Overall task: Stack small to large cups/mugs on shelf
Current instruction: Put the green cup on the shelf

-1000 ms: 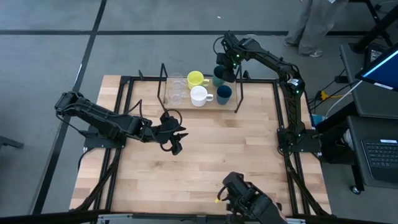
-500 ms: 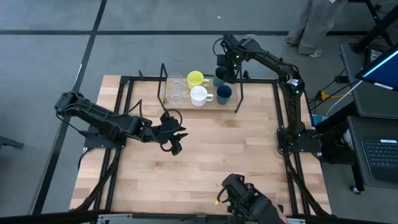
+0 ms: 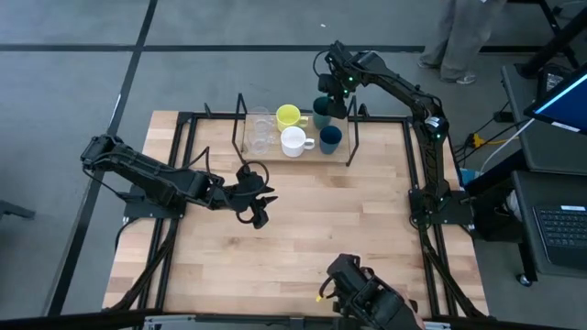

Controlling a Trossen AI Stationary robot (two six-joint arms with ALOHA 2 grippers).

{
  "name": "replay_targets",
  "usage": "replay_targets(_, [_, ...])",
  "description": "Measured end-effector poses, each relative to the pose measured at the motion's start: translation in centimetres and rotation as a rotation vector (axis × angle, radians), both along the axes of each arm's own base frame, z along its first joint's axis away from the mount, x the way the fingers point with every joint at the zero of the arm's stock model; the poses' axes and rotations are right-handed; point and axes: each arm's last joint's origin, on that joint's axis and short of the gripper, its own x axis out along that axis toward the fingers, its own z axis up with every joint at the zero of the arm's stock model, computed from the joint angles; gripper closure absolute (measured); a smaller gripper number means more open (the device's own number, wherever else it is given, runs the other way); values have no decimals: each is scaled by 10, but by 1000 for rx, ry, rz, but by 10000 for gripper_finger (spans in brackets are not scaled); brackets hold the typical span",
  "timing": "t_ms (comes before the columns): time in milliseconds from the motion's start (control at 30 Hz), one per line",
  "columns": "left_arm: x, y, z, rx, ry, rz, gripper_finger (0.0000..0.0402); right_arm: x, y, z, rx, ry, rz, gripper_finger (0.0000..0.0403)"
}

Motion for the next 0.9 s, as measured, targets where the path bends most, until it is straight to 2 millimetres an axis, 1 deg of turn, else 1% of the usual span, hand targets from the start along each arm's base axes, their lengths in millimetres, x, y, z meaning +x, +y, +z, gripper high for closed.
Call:
replay_targets(200, [0,0,0,0,0,0,292,0,0,0,-2,0,-3,195])
replay_targets(400, [0,0,0,0,0,0,292,-1,-1,0,-42,45,-19,195])
replay_targets(467, [0,0,0,0,0,0,292,-1,-1,3,-50,39,-17,195])
replay_targets(567, [0,0,0,0,0,0,292,-1,0,17,-70,17,-16,195])
replay_targets(700, [0,0,0,0,0,0,292,-5,7,42,-67,2,-7,195])
replay_targets(767, [0,0,0,0,0,0,292,-9,12,54,-24,-27,22,195])
replay_targets(833, [0,0,0,0,0,0,292,-11,20,63,46,-72,89,195])
replay_targets(900, [0,0,0,0,0,0,292,-14,27,66,129,-102,177,195])
